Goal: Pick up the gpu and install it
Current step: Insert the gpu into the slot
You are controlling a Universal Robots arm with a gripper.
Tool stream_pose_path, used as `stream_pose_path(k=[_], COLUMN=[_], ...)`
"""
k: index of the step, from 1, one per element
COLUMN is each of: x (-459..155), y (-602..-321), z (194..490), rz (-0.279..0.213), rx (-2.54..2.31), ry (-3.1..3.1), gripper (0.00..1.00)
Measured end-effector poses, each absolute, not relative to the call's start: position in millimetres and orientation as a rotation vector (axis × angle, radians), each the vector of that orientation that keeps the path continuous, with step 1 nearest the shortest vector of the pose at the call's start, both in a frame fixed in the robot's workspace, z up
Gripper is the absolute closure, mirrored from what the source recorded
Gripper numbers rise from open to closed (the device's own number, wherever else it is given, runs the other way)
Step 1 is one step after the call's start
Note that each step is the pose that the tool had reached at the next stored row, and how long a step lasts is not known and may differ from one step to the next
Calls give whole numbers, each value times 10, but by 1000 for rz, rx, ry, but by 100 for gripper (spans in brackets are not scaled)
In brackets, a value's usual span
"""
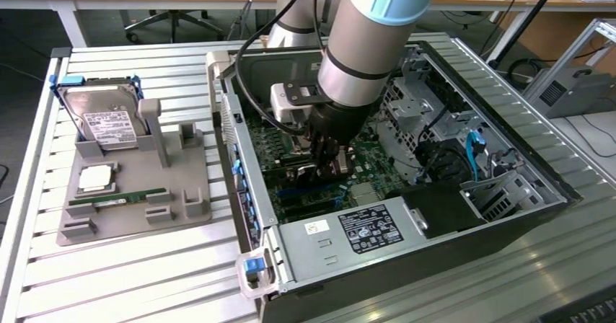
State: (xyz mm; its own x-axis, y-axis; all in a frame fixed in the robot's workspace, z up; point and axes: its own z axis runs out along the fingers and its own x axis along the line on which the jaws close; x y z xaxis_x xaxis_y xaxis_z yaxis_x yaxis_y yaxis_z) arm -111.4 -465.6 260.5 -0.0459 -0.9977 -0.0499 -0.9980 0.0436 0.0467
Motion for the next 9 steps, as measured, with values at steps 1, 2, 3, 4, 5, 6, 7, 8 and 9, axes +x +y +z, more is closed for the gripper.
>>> stream_pose_path(k=[1, 2, 3, 4, 5, 6, 7, 8, 9], x=[-1114, -1113, -1113, -1114, -1113, -1113, -1113, -1114, -1114], y=[-4656, -4656, -4656, -4656, -4655, -4655, -4655, -4656, -4656], z=[2605, 2605, 2605, 2606, 2610, 2612, 2614, 2616, 2618], rz=[107, 107, 107, 108, 111, 113, 114, 115, 115], rx=[-2167, -2167, -2167, -2167, -2165, -2164, -2164, -2164, -2164], ry=[2267, 2267, 2267, 2266, 2264, 2263, 2263, 2263, 2263], gripper=[73, 73, 73, 73, 73, 73, 73, 73, 73])
